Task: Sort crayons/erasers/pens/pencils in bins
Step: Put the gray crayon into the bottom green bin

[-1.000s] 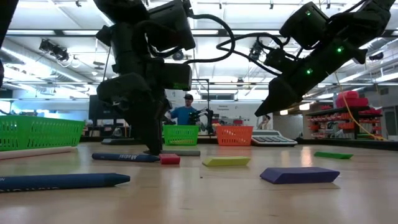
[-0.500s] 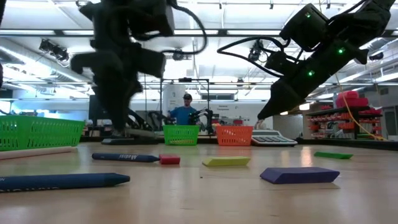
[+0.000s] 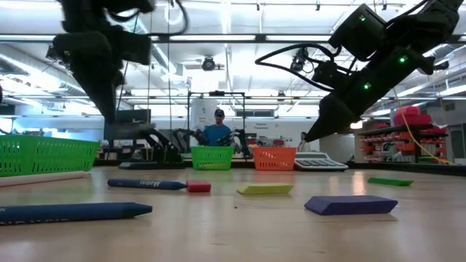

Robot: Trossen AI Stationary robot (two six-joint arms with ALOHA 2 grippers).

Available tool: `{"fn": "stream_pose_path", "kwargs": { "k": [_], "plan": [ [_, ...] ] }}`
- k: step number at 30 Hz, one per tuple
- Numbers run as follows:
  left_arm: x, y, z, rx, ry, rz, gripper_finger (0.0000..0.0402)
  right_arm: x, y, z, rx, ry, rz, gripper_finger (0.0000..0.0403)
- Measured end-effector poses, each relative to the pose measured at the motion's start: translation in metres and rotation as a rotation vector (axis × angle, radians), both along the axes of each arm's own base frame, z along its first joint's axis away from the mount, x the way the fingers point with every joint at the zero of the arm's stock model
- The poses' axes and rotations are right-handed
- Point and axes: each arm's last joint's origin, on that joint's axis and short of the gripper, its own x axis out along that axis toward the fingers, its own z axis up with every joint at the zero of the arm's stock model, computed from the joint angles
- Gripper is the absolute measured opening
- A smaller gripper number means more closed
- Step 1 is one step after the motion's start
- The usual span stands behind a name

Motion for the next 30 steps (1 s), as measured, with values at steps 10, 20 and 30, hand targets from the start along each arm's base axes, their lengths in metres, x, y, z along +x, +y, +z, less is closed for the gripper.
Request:
{"fn": "stream_pose_path", "kwargs": {
  "k": [10,20,30],
  "plan": [
    [-0.056,0.008,0.006,-0.024,-0.151,0.254,0.0012,0.0,0.0,0.0,0.011,-0.004,-0.015,0.0162],
    [-0.031,0.027,0.0,0.022,-0.296,0.27,0.0032,0.001,-0.004,0.002,-0.017,-0.019,-0.016,0.0162],
    [-0.012,0.097,-0.036,-0.111,-0.06,0.3,0.0124,0.007,-0.004,0.009,-0.069,-0.071,0.025,0.0162]
  ]
}}
